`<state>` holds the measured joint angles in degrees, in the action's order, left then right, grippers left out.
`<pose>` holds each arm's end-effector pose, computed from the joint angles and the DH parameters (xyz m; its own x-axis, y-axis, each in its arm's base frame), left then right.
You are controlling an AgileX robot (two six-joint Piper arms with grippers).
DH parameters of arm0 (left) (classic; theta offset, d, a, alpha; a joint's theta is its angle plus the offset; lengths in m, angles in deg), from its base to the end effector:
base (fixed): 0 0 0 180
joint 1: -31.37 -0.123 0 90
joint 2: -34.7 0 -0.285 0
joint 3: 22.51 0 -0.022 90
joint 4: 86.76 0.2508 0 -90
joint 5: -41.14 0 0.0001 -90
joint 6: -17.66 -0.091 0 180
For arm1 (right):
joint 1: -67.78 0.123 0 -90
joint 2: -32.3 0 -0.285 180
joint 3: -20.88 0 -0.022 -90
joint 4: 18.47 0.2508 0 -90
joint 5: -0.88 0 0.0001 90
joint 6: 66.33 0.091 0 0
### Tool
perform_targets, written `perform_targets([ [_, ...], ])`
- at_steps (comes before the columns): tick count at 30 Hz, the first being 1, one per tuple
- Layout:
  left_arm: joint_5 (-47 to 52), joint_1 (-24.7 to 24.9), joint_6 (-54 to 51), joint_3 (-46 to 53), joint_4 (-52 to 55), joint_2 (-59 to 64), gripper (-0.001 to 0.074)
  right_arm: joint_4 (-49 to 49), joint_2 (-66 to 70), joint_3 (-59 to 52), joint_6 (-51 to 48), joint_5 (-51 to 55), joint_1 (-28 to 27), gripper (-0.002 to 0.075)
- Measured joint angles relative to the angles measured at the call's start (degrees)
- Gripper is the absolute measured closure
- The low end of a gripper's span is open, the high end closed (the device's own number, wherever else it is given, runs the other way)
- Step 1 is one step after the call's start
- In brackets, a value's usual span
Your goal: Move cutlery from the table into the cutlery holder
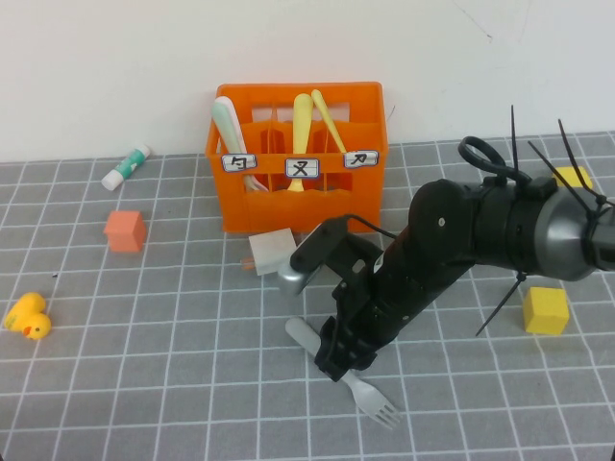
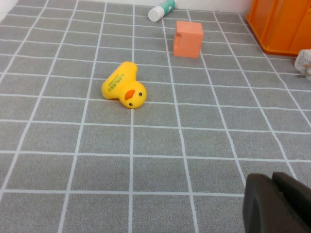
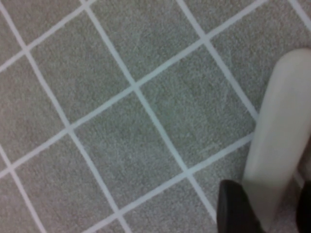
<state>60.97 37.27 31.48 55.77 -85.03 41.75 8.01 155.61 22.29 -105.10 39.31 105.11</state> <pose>0.0530 -0.0045 0.1764 -0.2738 -0.1840 -0.9440 0.0359 0.9789 -0.2012 0.3145 0.2716 0.1666 -0.4994 -0.7433 -0.4451 -0.8570 0.4992 0.1280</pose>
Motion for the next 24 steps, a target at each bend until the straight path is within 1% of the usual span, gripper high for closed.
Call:
perform_targets([
  [7, 0.00, 0.00, 0.00, 0.00, 0.00, 0.00, 0.0736, -1.17, 0.09, 0.08, -2.10, -0.33, 0.24, 0.0474],
  [9, 0.00, 0.00, 0.00, 0.00, 0.00, 0.00, 0.0736, -2.59, 0.09, 0.12, -2.25, -0.56, 0.37, 0.0508],
  [12, 0.00, 0.00, 0.00, 0.00, 0.00, 0.00, 0.0736, -4.14, 0.09, 0.12, -2.25, -1.26, 0.62, 0.0587],
  [24, 0.00, 0.00, 0.14, 0.00, 0.00, 0.00, 0.0736, -6.86, -1.58, 2.47, -2.51, -1.73, 0.88, 0.0602],
])
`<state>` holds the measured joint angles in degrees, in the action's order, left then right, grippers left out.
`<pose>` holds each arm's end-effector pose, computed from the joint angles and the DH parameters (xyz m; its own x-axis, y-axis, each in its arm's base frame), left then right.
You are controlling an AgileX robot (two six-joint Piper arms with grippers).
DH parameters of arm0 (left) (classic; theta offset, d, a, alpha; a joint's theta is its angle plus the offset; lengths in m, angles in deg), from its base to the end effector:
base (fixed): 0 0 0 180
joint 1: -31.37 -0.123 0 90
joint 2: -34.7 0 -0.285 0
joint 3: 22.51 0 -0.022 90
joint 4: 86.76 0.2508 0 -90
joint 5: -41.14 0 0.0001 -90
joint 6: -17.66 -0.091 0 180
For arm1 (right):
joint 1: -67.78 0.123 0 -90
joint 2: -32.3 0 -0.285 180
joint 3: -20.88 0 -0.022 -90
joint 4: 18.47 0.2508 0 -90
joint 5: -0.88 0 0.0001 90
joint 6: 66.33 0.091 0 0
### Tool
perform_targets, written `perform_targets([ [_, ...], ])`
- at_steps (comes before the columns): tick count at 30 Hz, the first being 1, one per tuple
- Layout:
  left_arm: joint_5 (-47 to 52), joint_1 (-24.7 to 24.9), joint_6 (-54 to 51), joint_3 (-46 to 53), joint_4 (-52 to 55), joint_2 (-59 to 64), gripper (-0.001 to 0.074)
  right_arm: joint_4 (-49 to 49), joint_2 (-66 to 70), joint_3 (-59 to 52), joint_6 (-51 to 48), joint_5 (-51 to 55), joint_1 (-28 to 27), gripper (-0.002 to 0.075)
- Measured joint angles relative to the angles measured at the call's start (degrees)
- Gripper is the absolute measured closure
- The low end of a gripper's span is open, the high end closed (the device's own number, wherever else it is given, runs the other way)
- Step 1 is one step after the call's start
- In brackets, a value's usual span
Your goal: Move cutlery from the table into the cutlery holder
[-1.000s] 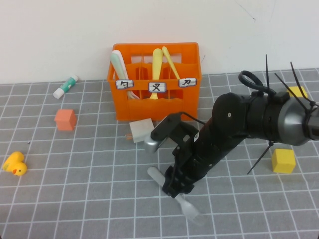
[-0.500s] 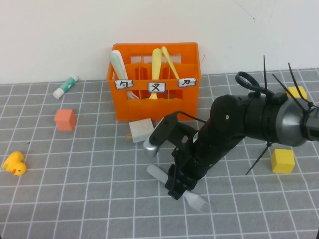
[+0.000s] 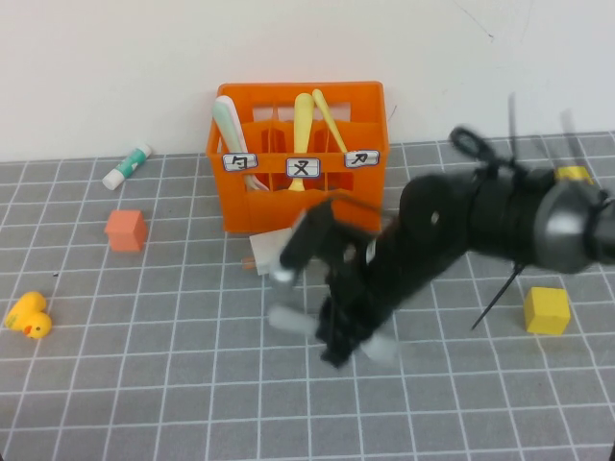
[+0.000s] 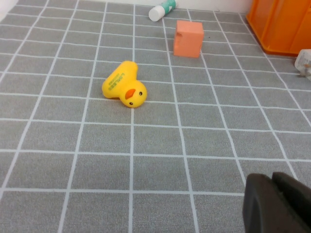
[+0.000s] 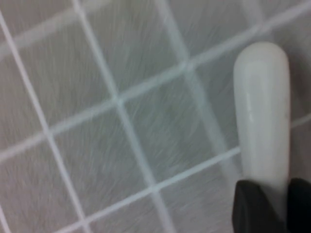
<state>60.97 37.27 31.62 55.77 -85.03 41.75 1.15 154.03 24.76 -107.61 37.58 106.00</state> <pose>0.0530 -0.0045 0.1764 -0.2738 -0.1864 -0.9435 0.0353 0.9784 -0.2035 0.3205 0.2757 0.1883 -0.3423 -0.8030 -0.4879 -0.9120 0.4089 -0.0332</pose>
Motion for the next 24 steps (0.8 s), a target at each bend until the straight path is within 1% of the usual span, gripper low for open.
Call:
perform_targets([
  [3, 0.00, 0.00, 0.00, 0.00, 0.00, 0.00, 0.0736, -0.13, -3.16, 2.47, 0.00, -1.94, 0.00, 0.0602],
  [6, 0.00, 0.00, 0.00, 0.00, 0.00, 0.00, 0.0736, 0.26, -6.77, 6.03, -0.25, -7.68, 0.00, 0.0606],
  [7, 0.00, 0.00, 0.00, 0.00, 0.00, 0.00, 0.0736, 0.91, -7.70, 7.16, -0.68, -10.44, 0.00, 0.0619],
  [8, 0.00, 0.00, 0.00, 0.00, 0.00, 0.00, 0.0736, 1.84, -8.37, 8.01, -1.16, -12.84, 0.00, 0.0657],
  [10, 0.00, 0.00, 0.00, 0.00, 0.00, 0.00, 0.0736, 4.81, -8.91, 9.57, -2.71, -19.81, 0.00, 0.0698],
  [14, 0.00, 0.00, 0.00, 0.00, 0.00, 0.00, 0.0736, 10.84, -8.37, 10.08, -4.41, -34.35, 0.00, 0.0720],
  [16, 0.00, 0.00, 0.00, 0.00, 0.00, 0.00, 0.0736, 12.65, -7.28, 10.06, -4.41, -39.51, 0.00, 0.0725],
  [19, 0.00, 0.00, 0.00, 0.00, 0.00, 0.00, 0.0736, 13.90, -5.67, 10.09, -4.18, -40.10, -0.38, 0.0727],
  [24, 0.00, 0.00, 0.00, 0.00, 0.00, 0.00, 0.0736, 12.92, -4.06, 10.09, -8.50, -32.40, -0.38, 0.0727],
])
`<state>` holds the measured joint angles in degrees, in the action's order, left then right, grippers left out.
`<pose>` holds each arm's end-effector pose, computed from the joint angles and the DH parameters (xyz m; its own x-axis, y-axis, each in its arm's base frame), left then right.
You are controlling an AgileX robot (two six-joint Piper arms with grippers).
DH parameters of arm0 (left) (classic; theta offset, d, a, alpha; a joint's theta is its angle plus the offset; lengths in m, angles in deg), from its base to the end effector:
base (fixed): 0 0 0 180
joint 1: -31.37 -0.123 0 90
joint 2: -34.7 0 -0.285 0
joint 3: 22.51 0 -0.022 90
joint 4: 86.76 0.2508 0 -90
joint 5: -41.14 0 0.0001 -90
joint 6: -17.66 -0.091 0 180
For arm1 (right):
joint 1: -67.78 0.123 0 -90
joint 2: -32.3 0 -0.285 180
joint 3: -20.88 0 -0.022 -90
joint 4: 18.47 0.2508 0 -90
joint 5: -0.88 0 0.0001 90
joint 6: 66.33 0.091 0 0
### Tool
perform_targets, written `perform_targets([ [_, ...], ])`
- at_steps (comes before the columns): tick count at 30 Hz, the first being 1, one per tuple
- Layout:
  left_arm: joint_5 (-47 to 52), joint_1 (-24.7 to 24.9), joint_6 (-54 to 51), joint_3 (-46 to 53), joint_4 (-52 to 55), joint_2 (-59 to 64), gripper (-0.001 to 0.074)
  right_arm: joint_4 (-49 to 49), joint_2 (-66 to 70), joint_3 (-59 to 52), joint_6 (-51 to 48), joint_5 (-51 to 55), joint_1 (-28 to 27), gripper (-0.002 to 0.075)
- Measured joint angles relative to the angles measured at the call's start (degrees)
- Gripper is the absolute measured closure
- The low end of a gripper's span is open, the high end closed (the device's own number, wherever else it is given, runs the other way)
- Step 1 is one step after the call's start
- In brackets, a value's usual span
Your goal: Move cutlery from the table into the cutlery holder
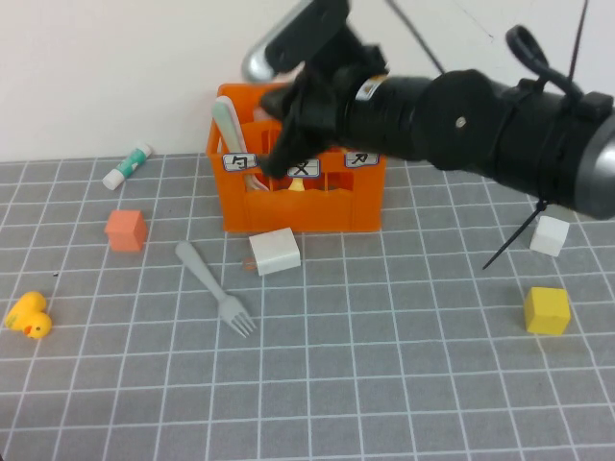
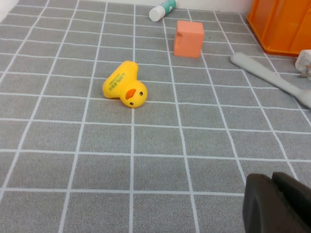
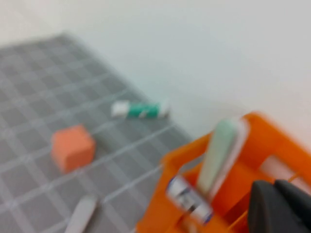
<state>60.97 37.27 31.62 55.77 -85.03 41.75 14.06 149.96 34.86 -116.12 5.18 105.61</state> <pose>0.0530 -0.0045 0.1764 -0.2738 -0.1864 -0.9435 0.0353 0.9784 -0.2035 0.3673 0.2900 0.3104 -0.0327 -0.4023 -0.9149 -0.6840 0.6765 -0.2730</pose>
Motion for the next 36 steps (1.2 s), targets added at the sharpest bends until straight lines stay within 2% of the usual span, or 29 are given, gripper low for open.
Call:
perform_targets([
  [4, 0.00, 0.00, 0.00, 0.00, 0.00, 0.00, 0.0736, 0.07, 0.78, 0.00, -3.68, 6.30, 0.00, 0.0727],
  [10, 0.00, 0.00, -0.12, 0.00, 0.00, 0.00, 0.0736, 6.36, 3.92, 1.54, -4.65, 17.22, 0.00, 0.0727],
  [17, 0.00, 0.00, -0.12, 0.00, 0.00, 0.00, 0.0736, 7.00, 14.01, 12.71, -4.22, 33.98, 0.00, 0.0727],
  [22, 0.00, 0.00, -0.12, 0.00, 0.00, 0.00, 0.0736, 5.86, 19.08, 19.92, -2.65, 39.31, 0.13, 0.0727],
  [26, 0.00, 0.00, -0.12, 0.00, 0.00, 0.00, 0.0736, -2.46, 19.79, 23.61, 0.01, 43.51, 1.19, 0.0727],
  [32, 0.00, 0.00, -0.12, 0.00, 0.00, 0.00, 0.0736, -28.30, 15.92, 24.86, 9.93, 53.63, 6.89, 0.0727],
  [36, 0.00, 0.00, -0.12, 0.00, 0.00, 0.00, 0.0736, -31.87, 9.63, 24.86, 11.58, 53.65, 10.15, 0.0727],
])
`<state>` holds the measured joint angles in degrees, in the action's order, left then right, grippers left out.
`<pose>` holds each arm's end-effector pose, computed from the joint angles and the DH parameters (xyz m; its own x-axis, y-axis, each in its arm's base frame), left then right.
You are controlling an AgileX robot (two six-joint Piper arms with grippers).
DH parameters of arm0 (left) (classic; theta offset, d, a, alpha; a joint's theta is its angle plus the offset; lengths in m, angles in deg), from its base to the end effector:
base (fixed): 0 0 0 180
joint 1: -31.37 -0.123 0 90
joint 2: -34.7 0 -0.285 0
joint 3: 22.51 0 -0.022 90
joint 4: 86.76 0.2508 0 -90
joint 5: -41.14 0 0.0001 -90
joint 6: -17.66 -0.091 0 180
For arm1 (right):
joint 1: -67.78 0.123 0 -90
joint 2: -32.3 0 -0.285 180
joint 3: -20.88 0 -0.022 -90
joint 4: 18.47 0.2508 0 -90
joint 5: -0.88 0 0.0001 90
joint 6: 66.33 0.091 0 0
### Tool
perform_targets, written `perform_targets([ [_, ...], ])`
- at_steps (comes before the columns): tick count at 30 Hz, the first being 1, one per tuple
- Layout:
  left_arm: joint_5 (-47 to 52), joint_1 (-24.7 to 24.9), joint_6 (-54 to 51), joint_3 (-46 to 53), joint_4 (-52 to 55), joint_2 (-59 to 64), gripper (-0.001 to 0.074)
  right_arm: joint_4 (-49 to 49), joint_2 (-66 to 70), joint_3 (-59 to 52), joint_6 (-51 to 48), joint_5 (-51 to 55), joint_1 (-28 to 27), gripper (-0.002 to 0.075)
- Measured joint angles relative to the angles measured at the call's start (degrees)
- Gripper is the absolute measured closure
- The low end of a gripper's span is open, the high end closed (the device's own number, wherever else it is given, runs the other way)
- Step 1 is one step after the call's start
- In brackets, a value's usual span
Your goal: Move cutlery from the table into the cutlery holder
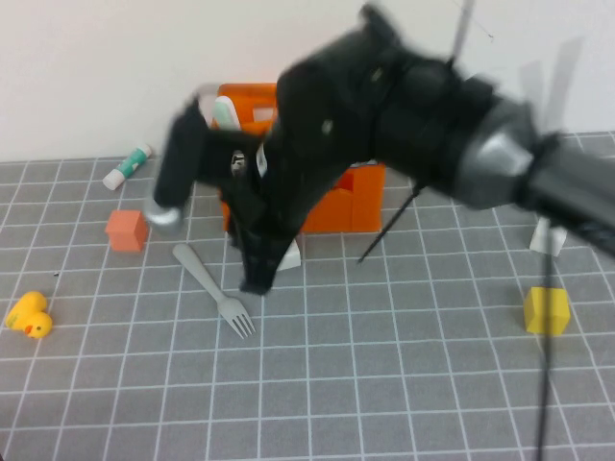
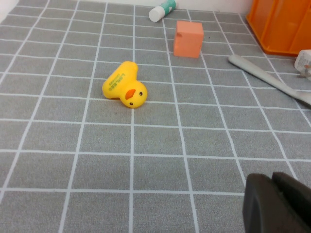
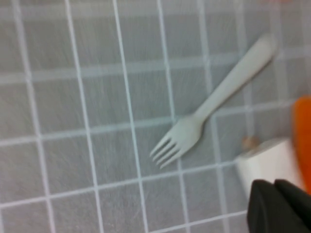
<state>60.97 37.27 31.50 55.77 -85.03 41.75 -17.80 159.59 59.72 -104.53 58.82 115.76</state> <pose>0.0530 -0.0045 0.1764 -0.2738 -0.1844 -0.9440 0.0359 0.9788 -0.2016 0.3160 0.3521 0.3027 0.0178 -0.8967 -0.4422 -0.9316 0.1458 -0.3331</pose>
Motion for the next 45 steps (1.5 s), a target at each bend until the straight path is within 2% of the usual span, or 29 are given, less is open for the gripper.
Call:
perform_targets([
  [7, 0.00, 0.00, 0.10, 0.00, 0.00, 0.00, 0.0736, -0.21, -15.96, -3.86, 0.14, 0.25, 2.59, 0.0727],
  [13, 0.00, 0.00, 0.21, 0.00, 0.00, 0.00, 0.0736, -0.67, -32.77, -20.71, 1.07, -5.07, 2.59, 0.0727],
  [18, 0.00, 0.00, 0.21, 0.00, 0.00, 0.00, 0.0736, -0.67, -46.48, -37.74, 5.56, -10.72, 2.59, 0.0727],
  [24, 0.00, 0.00, 0.21, 0.00, 0.00, 0.00, 0.0736, -1.50, -61.60, -51.93, 11.36, -9.43, 2.59, 0.0727],
  [32, 0.00, 0.00, 0.21, 0.00, 0.00, 0.00, 0.0736, -0.67, -75.45, -54.67, 14.37, -1.42, 2.59, 0.0727],
  [37, 0.00, 0.00, 0.21, 0.00, 0.00, 0.00, 0.0736, -5.54, -80.44, -55.74, 16.30, 3.12, 2.59, 0.0727],
  [41, 0.00, 0.00, 0.21, 0.00, 0.00, 0.00, 0.0736, -8.33, -85.52, -61.23, 20.72, -1.21, 2.31, 0.0727],
  [45, 0.00, 0.00, 0.08, 0.00, 0.00, 0.00, 0.0736, -9.31, -91.80, -72.29, 20.69, -11.68, -3.62, 0.0727],
])
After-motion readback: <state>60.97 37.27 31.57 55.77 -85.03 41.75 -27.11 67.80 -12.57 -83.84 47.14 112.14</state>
